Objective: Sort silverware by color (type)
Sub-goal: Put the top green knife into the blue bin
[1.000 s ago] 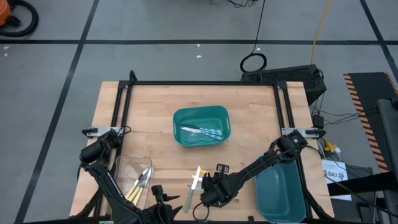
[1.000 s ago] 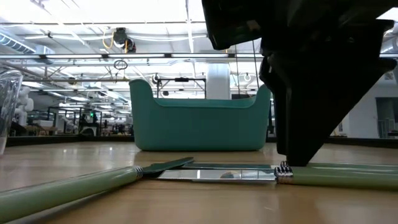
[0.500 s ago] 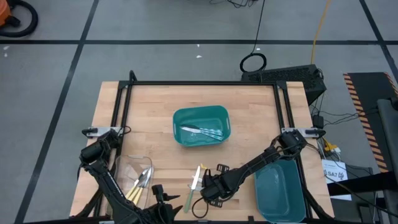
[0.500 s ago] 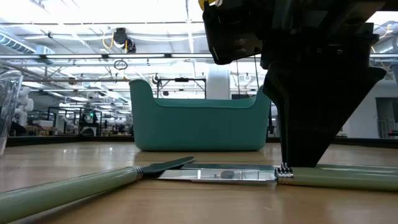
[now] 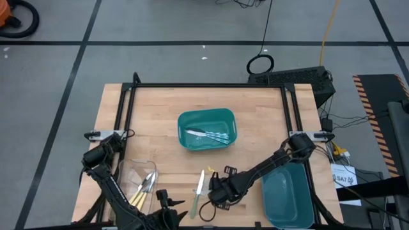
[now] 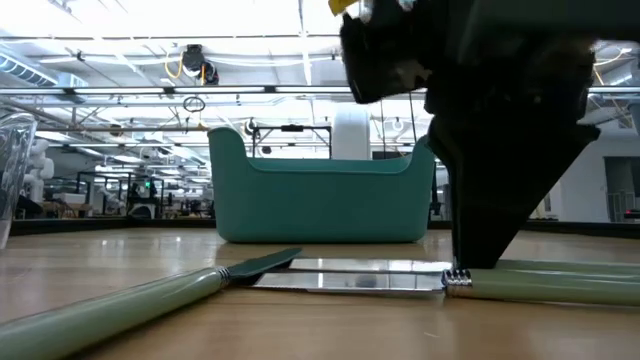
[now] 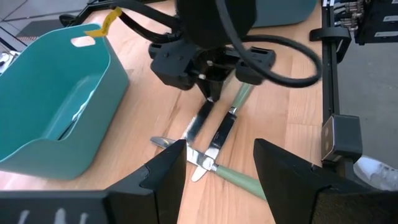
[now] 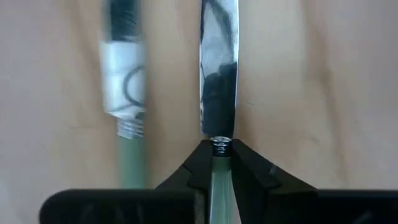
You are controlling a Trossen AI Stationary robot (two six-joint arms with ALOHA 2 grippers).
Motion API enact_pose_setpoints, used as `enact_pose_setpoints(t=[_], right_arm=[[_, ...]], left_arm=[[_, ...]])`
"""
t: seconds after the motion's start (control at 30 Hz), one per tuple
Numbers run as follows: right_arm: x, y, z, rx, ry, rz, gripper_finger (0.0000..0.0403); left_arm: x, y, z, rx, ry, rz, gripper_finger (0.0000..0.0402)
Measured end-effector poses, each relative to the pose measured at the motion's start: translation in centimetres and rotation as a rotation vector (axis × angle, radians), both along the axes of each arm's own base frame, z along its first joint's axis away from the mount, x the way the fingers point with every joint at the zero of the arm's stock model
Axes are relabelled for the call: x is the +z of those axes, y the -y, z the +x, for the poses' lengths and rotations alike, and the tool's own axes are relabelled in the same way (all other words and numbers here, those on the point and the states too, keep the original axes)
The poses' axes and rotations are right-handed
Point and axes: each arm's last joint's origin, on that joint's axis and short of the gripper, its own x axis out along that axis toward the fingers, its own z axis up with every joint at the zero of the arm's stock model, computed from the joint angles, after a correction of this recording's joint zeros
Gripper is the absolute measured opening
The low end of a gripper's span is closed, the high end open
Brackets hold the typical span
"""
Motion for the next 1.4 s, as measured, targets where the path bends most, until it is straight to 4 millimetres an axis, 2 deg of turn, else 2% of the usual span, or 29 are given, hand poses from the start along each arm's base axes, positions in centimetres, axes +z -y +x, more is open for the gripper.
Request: enact_pose_setpoints(t=[0.27,1.03,1.4], right_arm=[[1.8,0.2,-0.8,-0.003,0.003,-0.022,0.0033],[1.9,-1.5,-2.7,-0.004,-0.074,-0.025,0.0033],[4.6,-2.3,-2.5,0.013,-0.082,-0.032,0.0033]], left_arm=[[0.0,0.0,0.0,0.000,-0.001,0.001,0.0195],[0.0,-0.3,0.4,0.014,0.002,-0.002,0.0195],[-0.1,-0.4,0.6,0.020,-0.002,0.003,0.0195]])
